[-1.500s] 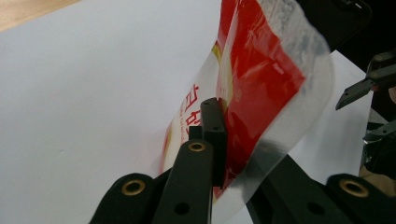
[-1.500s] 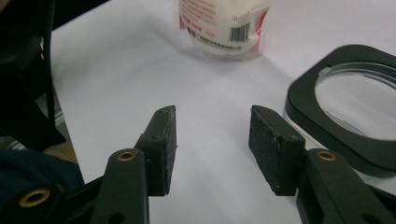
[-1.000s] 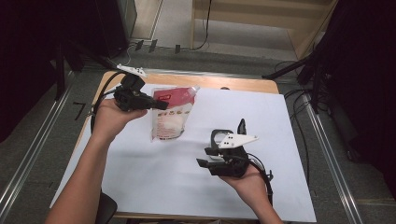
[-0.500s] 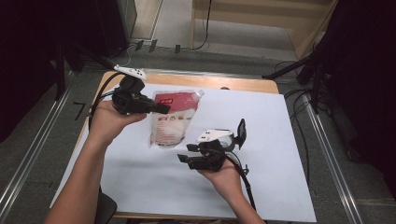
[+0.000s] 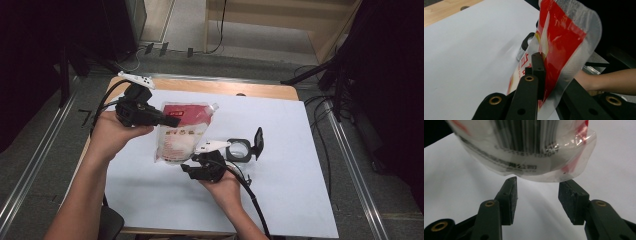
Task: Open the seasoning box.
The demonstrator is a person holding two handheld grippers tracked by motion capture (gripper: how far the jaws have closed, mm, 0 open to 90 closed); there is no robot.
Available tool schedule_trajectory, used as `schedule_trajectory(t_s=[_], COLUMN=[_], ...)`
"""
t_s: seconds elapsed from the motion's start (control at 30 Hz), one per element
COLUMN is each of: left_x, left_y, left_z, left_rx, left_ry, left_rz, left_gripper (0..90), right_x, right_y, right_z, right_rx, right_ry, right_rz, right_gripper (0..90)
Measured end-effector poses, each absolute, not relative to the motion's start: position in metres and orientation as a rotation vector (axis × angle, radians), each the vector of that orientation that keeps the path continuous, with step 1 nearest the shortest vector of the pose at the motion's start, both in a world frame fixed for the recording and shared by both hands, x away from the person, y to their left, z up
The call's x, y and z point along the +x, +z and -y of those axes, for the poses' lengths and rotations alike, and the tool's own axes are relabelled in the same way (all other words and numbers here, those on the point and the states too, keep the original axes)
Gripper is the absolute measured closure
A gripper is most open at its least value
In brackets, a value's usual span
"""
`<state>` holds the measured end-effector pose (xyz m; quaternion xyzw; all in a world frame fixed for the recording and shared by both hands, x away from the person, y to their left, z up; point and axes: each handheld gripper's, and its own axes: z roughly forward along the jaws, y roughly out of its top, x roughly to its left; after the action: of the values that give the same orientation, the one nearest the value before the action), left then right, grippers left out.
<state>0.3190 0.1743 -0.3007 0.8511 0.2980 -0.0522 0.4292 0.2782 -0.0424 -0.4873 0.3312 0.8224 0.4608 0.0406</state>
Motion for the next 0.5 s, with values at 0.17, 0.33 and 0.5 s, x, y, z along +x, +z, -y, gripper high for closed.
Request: schedule_trajectory(t_s=[0.17,0.33,0.5], left_x=[0.318,0.318,0.325], left_y=[-0.299,-0.299,-0.306], left_z=[-0.176,-0.175,-0.171], left_rx=[2.113,2.103,2.092], left_ry=[-0.170,-0.230,-0.267], left_rz=[-0.764,-0.793,-0.842], left_gripper=[90.0,90.0,90.0], right_x=[0.281,0.279,0.269], right_y=[-0.494,-0.498,-0.494], right_z=[0.039,0.038,0.030], right_rx=[1.013,0.950,0.789], right_ry=[1.422,1.423,1.407], right_rz=[-2.481,-2.403,-2.343], right_gripper=[50.7,52.4,54.3])
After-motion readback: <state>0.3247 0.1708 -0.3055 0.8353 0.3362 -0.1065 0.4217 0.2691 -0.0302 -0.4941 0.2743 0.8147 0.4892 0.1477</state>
